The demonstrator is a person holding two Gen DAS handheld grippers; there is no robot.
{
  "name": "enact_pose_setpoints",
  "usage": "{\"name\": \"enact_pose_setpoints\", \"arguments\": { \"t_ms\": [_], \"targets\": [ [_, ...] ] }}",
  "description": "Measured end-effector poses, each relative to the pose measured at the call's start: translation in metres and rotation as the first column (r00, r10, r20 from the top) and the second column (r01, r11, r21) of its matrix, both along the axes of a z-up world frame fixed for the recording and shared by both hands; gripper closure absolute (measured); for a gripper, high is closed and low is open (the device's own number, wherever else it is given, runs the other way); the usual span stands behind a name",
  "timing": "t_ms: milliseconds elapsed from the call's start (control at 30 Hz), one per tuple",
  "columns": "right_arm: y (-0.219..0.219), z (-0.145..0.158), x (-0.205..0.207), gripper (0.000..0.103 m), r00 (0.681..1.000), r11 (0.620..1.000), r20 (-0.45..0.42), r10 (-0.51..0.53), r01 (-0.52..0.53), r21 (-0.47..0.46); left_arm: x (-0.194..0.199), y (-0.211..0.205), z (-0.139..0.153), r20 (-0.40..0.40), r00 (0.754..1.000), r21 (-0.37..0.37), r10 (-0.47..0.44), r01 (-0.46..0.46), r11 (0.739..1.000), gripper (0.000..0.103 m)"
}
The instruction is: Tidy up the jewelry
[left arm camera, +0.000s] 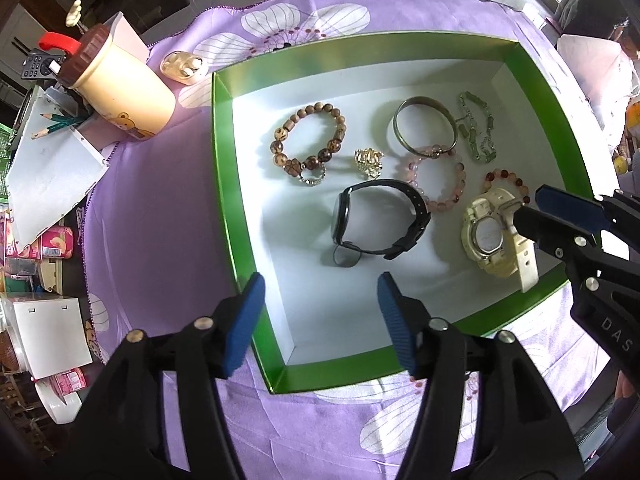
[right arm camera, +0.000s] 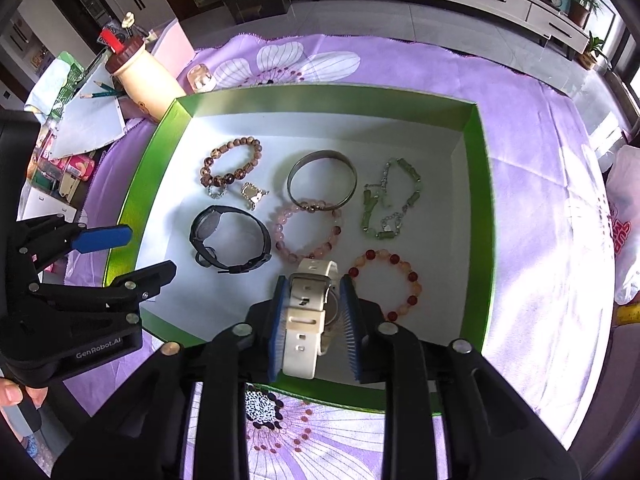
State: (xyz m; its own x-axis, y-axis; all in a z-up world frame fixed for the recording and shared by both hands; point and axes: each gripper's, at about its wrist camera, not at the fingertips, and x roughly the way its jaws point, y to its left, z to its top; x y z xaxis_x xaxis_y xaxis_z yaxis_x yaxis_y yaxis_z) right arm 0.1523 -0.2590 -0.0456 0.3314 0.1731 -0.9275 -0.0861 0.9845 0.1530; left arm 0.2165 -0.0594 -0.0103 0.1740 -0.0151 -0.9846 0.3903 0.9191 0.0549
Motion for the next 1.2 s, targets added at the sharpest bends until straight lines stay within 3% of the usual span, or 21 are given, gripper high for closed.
{"name": "enact_pose_setpoints", "arguments": {
  "t_ms": [300, 533, 700, 900, 1067, 1200],
  "targets": [
    [-0.004, 0.014, -0.006, 0.047, 1.0, 1.0, 0.012, -0.024, 0.024, -0.014, -0.006, 0.001, 0.018, 0.014, 1.0, -0.011, -0.007, 0.007, 1.0, 0.021],
    [-0.003, 0.022, -0.012, 0.036, 0.999, 0.999, 0.018, -0.027, 0.027, -0.038, -0.01, 0.005, 0.023, 0.012, 1.0, -0.004, -0.001, 0.001, 1.0, 0.015],
    [-0.005, 0.028, -0.018, 0.017, 0.999, 0.998, 0.019, -0.035, 0.036, -0.056, -0.016, 0.006, 0.033, 0.013, 1.0, -0.005, 0.011, -0.011, 1.0, 0.007],
    [-0.008, 0.042, -0.027, 0.003, 0.998, 0.996, 0.039, -0.039, 0.042, -0.073, -0.022, 0.011, 0.046, 0.031, 0.999, -0.017, 0.04, -0.04, 0.999, 0.002],
    [-0.01, 0.055, -0.036, 0.001, 0.997, 0.997, 0.055, -0.049, 0.052, -0.063, -0.03, 0.01, 0.054, 0.01, 1.0, -0.026, 0.027, -0.027, 0.999, 0.002],
    [-0.008, 0.066, -0.042, 0.001, 0.997, 0.996, 0.071, -0.042, 0.047, -0.071, -0.033, 0.013, 0.061, -0.009, 0.999, -0.074, 0.034, -0.035, 0.997, 0.002]
  ]
}}
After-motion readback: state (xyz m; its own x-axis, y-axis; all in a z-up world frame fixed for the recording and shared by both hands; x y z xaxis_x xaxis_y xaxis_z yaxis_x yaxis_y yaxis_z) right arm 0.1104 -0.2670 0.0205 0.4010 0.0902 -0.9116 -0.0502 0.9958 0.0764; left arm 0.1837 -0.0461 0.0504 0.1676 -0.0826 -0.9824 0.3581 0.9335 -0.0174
